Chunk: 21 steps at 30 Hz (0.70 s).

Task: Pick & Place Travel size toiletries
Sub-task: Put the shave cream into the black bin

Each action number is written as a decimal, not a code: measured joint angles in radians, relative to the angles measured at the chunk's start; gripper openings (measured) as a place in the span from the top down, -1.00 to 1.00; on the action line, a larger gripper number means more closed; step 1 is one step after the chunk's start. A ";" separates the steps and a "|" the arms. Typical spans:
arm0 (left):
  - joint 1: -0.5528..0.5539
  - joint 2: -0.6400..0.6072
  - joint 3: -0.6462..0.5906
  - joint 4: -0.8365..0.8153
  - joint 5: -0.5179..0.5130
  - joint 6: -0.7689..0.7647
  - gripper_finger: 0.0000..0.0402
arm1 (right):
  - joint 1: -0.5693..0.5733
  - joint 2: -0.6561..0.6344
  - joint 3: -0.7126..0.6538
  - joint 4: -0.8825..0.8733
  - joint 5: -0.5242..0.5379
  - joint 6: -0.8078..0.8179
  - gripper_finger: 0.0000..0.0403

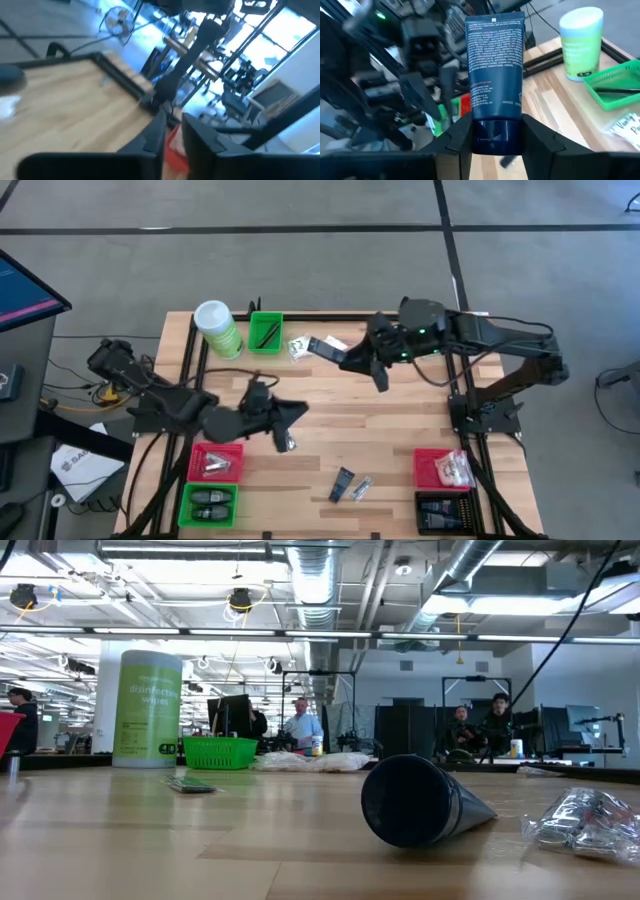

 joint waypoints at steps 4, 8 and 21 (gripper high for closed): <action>0.059 0.051 0.000 0.160 0.030 0.100 0.40 | 0.000 -0.029 0.000 0.009 -0.024 0.030 0.42; 0.080 0.074 0.000 0.307 0.031 0.213 0.11 | 0.000 -0.053 0.000 0.016 -0.038 0.062 0.42; 0.248 0.090 -0.002 0.636 0.339 0.251 -0.36 | 0.087 -0.056 -0.002 0.163 -0.049 0.114 0.42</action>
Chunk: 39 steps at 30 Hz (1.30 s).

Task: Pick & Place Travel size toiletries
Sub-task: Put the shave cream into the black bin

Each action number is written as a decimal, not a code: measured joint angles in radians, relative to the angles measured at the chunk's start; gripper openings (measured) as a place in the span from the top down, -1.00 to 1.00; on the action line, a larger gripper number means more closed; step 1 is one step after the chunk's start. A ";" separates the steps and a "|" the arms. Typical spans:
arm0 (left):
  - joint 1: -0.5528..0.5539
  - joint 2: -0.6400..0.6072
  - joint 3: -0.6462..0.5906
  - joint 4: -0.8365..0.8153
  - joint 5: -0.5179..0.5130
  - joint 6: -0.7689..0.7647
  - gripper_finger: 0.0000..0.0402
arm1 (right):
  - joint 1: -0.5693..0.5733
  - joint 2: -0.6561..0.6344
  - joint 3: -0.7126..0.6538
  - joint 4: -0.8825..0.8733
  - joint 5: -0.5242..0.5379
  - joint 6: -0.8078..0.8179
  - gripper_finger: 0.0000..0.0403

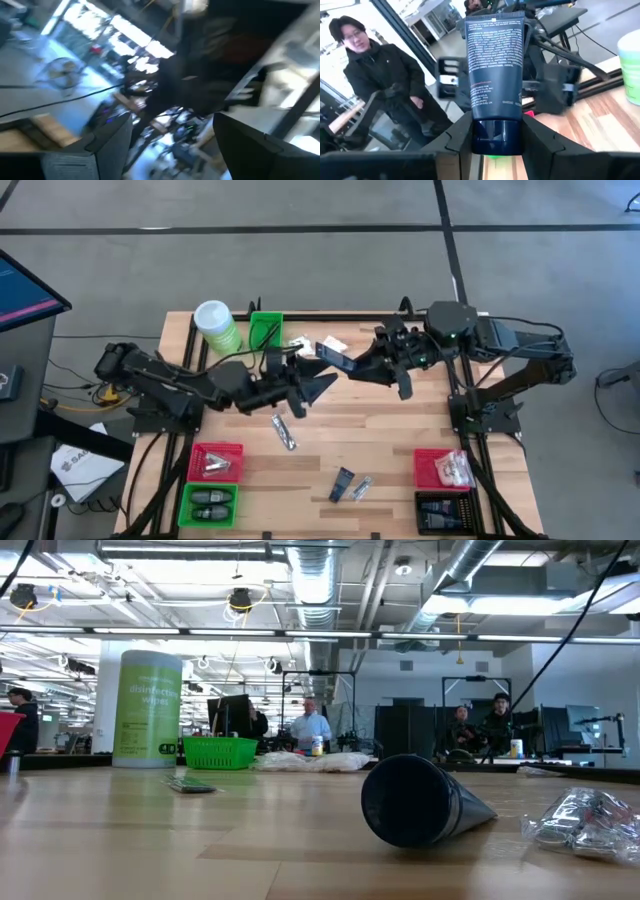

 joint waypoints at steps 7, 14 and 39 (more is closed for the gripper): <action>0.003 -0.002 0.002 0.094 0.027 0.075 -0.39 | -0.002 0.000 0.000 0.017 0.065 0.019 0.41; 0.049 -0.003 0.002 0.109 0.031 0.078 -0.39 | -0.002 0.000 0.000 0.040 0.108 0.022 0.41; 0.113 0.020 0.002 0.142 0.145 0.075 -0.39 | -0.015 0.047 0.000 0.026 0.135 0.047 0.40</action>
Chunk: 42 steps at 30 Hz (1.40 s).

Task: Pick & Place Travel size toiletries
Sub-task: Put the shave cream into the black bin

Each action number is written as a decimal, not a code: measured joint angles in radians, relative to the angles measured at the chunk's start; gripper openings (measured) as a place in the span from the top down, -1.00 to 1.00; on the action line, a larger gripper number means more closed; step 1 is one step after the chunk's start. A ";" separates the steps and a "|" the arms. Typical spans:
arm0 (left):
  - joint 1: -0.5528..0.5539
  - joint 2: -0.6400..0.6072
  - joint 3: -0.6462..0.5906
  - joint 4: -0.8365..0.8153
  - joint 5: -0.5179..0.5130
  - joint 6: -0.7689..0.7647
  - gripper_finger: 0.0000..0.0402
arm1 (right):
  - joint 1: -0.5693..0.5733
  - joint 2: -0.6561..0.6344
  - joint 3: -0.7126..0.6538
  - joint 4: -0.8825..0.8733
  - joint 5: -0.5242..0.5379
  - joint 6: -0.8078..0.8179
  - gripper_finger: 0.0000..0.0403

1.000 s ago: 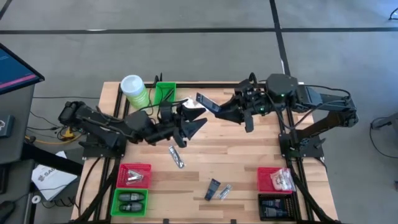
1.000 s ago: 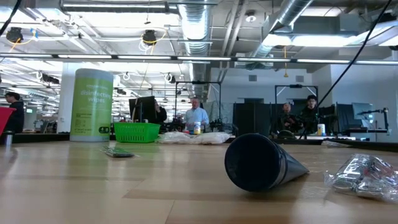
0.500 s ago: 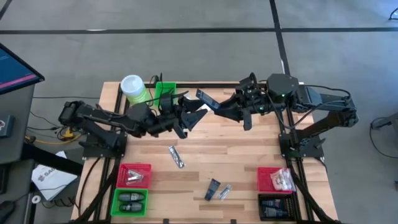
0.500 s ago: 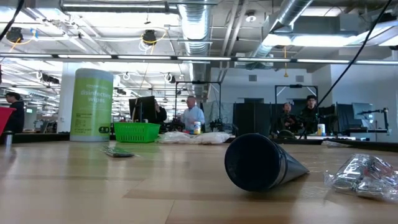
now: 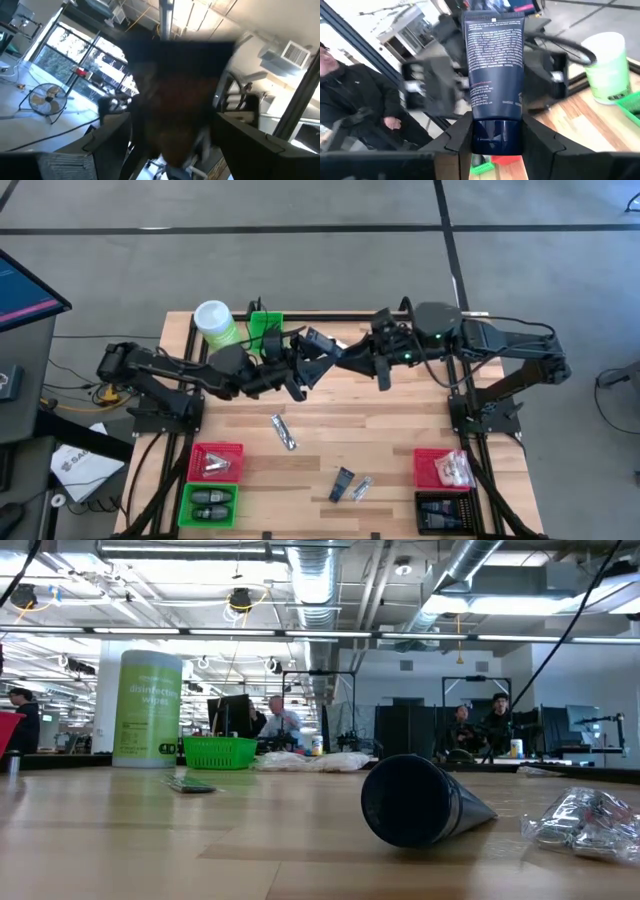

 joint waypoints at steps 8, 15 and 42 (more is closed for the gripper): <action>0.002 0.001 0.000 0.002 0.000 0.003 -0.39 | -0.001 -0.012 0.001 0.009 -0.019 0.011 0.40; 0.003 0.001 0.000 0.001 0.000 0.003 -0.39 | -0.001 0.000 0.001 -0.001 -0.045 0.019 0.40; 0.003 0.000 0.000 0.001 0.019 0.009 0.26 | -0.001 0.000 0.001 0.001 -0.060 0.026 0.39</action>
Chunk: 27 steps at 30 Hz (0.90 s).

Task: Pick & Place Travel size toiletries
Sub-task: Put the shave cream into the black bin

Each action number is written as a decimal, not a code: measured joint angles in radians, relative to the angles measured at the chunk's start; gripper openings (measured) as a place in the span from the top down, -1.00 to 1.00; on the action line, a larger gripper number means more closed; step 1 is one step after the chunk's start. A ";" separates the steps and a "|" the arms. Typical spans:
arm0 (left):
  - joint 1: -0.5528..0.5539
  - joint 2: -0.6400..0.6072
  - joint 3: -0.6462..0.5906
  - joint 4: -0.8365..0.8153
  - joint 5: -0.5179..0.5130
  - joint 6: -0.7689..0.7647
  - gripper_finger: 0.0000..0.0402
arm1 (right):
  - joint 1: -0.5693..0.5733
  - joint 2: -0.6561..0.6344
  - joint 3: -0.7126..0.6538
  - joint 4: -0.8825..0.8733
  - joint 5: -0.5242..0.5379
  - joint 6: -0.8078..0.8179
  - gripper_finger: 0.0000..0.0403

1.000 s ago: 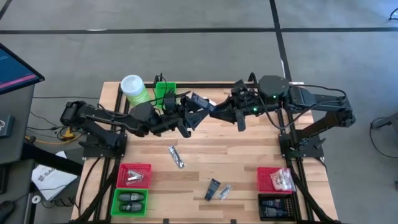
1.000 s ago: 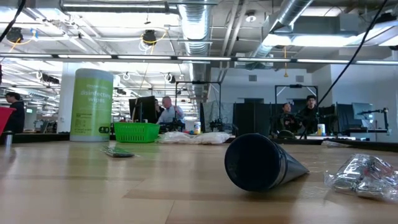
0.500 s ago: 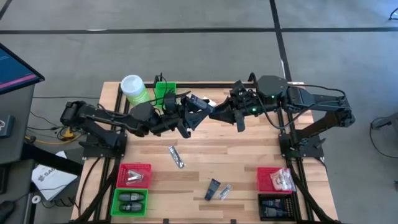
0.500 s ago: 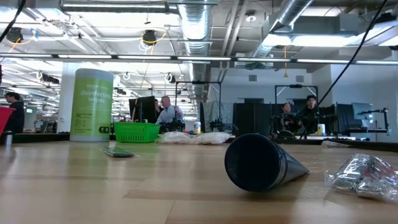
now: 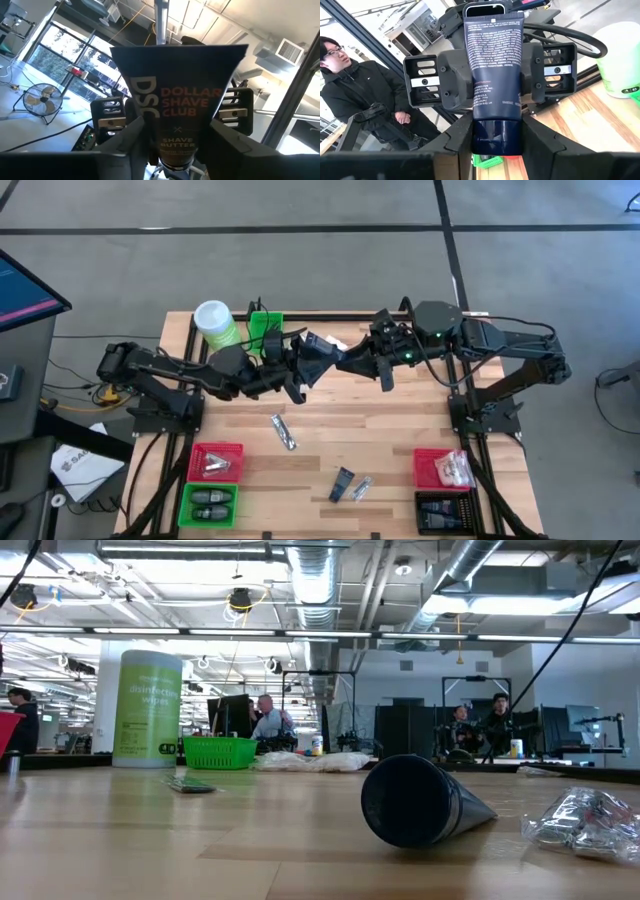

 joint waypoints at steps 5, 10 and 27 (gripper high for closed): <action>0.000 0.000 0.000 0.000 0.000 0.002 0.39 | 0.000 0.000 0.000 0.000 0.000 0.000 0.39; 0.000 0.000 0.000 0.000 0.000 0.002 0.46 | 0.000 0.000 0.000 0.001 0.000 0.000 0.38; 0.000 0.000 -0.001 -0.006 0.008 0.002 0.48 | -0.021 -0.024 0.000 0.000 -0.054 -0.010 -0.25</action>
